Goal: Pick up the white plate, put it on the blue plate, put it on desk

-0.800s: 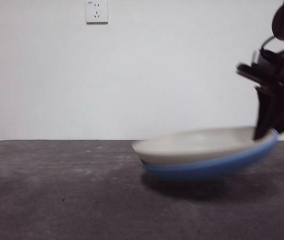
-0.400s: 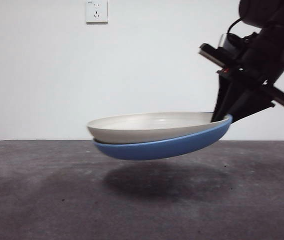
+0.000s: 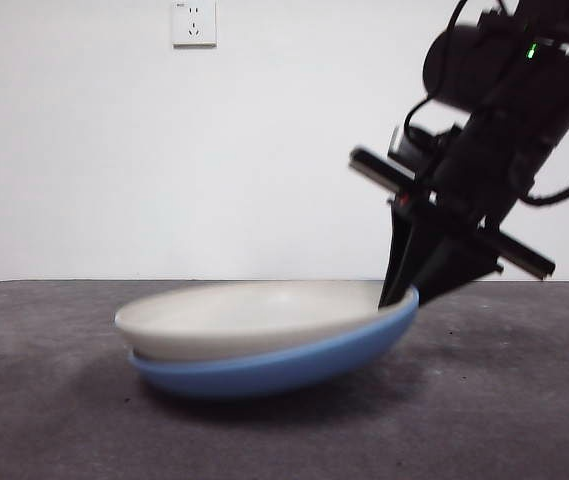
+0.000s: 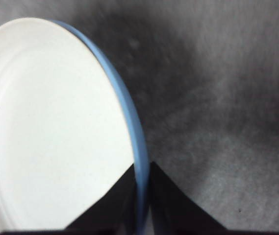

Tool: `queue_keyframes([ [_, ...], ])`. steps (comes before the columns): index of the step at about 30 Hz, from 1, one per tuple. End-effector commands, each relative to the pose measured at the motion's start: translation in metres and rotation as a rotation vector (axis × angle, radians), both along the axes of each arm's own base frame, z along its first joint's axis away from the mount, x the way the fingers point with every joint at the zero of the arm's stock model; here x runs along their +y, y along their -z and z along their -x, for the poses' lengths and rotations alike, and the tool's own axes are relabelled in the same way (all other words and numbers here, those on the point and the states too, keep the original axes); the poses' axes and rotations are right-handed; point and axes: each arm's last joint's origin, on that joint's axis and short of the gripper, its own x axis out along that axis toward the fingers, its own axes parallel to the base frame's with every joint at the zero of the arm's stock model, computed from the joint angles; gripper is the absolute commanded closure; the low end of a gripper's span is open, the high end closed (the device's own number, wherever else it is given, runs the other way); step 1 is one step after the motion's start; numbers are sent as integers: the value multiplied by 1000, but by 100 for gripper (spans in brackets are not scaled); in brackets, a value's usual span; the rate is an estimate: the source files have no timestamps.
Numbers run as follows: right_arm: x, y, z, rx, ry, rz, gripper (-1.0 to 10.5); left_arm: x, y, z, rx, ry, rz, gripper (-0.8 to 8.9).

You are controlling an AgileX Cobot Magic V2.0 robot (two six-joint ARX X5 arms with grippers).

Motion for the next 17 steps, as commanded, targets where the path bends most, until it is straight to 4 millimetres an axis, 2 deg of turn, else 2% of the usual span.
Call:
queue_keyframes([
  [1,6,7,-7,14,5,-8,936,0,-2,0,-19,13,-2,250],
  [4,7,15,-10,30,5,-2,936,0,-2,0,-20,16,-8,250],
  [9,7,17,-11,14,-14,5,911,0,-1,1,-9,16,-16,250],
  [10,8,17,-11,6,-22,7,864,0,-1,1,-9,16,-16,250],
  [14,8,15,-13,-11,-23,3,553,1,0,2,4,16,-26,250],
  [17,5,8,-13,-26,-20,-4,457,1,1,2,11,16,-32,250],
])
